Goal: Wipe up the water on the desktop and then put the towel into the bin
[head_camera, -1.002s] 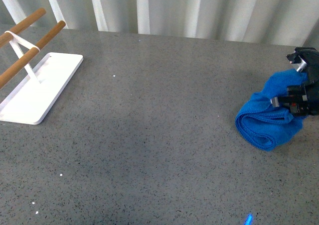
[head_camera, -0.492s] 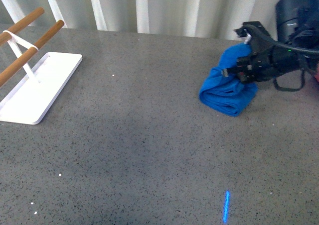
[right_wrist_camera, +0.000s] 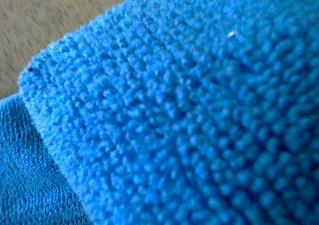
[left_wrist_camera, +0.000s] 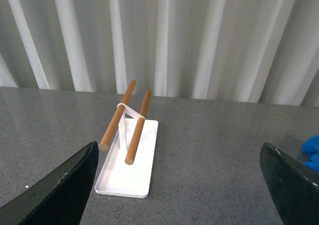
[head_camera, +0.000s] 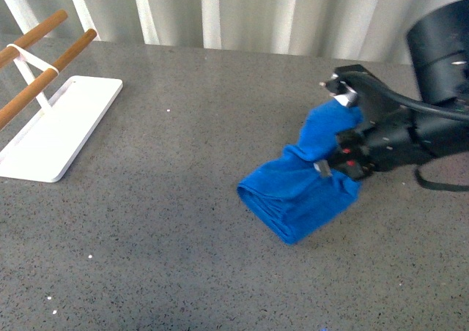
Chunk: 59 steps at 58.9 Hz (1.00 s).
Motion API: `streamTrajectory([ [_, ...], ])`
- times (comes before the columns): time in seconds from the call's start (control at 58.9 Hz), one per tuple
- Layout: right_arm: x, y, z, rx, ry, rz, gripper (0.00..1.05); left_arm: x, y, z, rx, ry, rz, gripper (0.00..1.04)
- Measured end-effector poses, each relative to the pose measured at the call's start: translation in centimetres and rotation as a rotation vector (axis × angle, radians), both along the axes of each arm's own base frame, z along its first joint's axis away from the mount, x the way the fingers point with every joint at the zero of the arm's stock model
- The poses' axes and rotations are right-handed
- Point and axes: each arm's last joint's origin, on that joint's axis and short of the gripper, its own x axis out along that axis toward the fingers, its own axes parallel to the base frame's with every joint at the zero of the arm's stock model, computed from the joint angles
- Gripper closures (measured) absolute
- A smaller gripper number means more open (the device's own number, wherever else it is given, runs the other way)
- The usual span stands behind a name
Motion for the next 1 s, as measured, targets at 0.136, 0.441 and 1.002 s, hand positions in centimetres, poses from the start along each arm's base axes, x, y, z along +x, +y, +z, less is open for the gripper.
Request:
streamTrajectory([
  [0.136,-2.5,-3.8,0.6,-0.052,0.004,-0.032,1.00,0.0,0.0,0.0,0.000,0.000,0.000,0.07],
  [0.441,-3.7,-7.7,3.1,-0.117,-0.051,-0.060,1.00,0.0,0.0,0.0,0.000,0.000,0.000,0.07],
  [1.002,1.2,-8.5,23.0,-0.211,-0.447,-0.123,1.00,0.0,0.0,0.0,0.000,0.000,0.000,0.07],
])
